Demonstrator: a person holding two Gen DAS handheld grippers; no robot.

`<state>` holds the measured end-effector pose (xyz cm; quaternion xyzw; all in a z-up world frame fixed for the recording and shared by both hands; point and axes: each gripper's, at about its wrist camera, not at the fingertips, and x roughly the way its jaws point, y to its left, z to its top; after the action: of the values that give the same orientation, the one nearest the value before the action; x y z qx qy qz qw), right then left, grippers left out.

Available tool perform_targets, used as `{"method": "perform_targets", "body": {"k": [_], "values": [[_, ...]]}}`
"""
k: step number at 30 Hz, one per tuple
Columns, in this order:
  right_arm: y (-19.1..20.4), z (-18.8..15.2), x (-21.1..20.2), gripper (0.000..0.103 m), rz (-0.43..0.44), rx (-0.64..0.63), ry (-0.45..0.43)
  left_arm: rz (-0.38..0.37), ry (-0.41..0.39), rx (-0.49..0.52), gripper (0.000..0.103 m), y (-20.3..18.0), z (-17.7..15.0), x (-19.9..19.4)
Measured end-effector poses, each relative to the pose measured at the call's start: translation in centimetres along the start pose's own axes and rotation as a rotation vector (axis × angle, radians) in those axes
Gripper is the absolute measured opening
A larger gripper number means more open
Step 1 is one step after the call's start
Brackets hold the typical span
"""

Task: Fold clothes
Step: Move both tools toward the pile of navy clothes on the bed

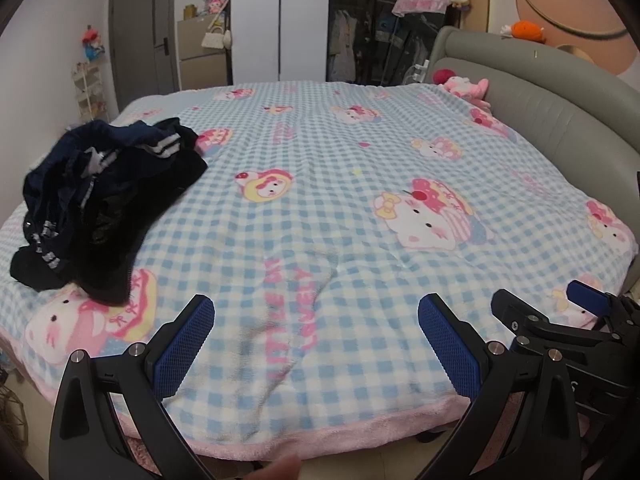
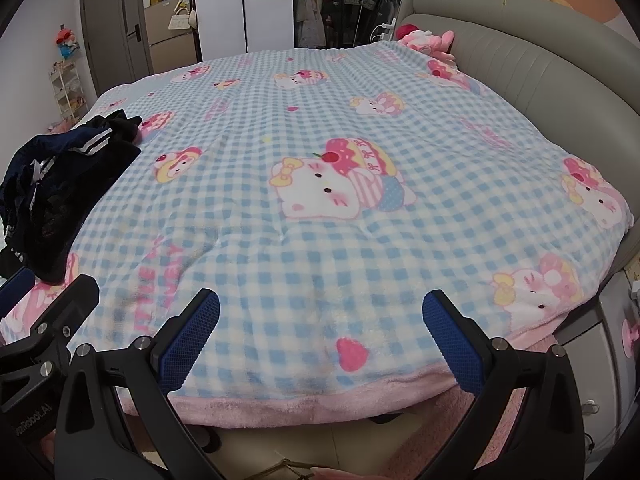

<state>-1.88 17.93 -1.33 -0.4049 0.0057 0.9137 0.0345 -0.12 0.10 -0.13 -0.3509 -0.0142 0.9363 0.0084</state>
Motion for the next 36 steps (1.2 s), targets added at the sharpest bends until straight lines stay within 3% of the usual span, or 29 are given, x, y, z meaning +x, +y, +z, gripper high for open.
{"method": "perform_targets", "body": {"k": [6,11,16,22,26,31,36], "values": [[0.7,0.4,-0.3,0.103,0.018,-0.060,-0.027,-0.039,0.034,-0.009,0.103,-0.2,-0.1,0.5],[1.3,0.8,-0.6,0.103,0.032,-0.110,-0.050,-0.091,0.036,-0.080,0.103,2.7,0.5,0.3],[6.1,3.4,-1.4,0.103,0.124,-0.252,-0.115,-0.091,-0.024,-0.153,0.103,6.7,1.5,-1.2],[13.6,6.1,-0.9,0.103,0.297,-0.342,-0.127,0.101,-0.071,-0.236,0.096,13.6,1.4,-2.6],[19.2,6.2,0.4,0.103,0.391,-0.371,-0.092,0.195,-0.013,-0.352,0.073,19.3,-0.1,-1.9],[26.1,6.6,1.4,0.103,0.511,-0.430,-0.009,0.238,-0.009,-0.452,0.072,25.3,-0.4,-1.5],[32.6,8.9,1.3,0.103,0.547,-0.469,-0.055,0.298,-0.019,-0.503,0.074,30.3,1.4,1.3]]}}
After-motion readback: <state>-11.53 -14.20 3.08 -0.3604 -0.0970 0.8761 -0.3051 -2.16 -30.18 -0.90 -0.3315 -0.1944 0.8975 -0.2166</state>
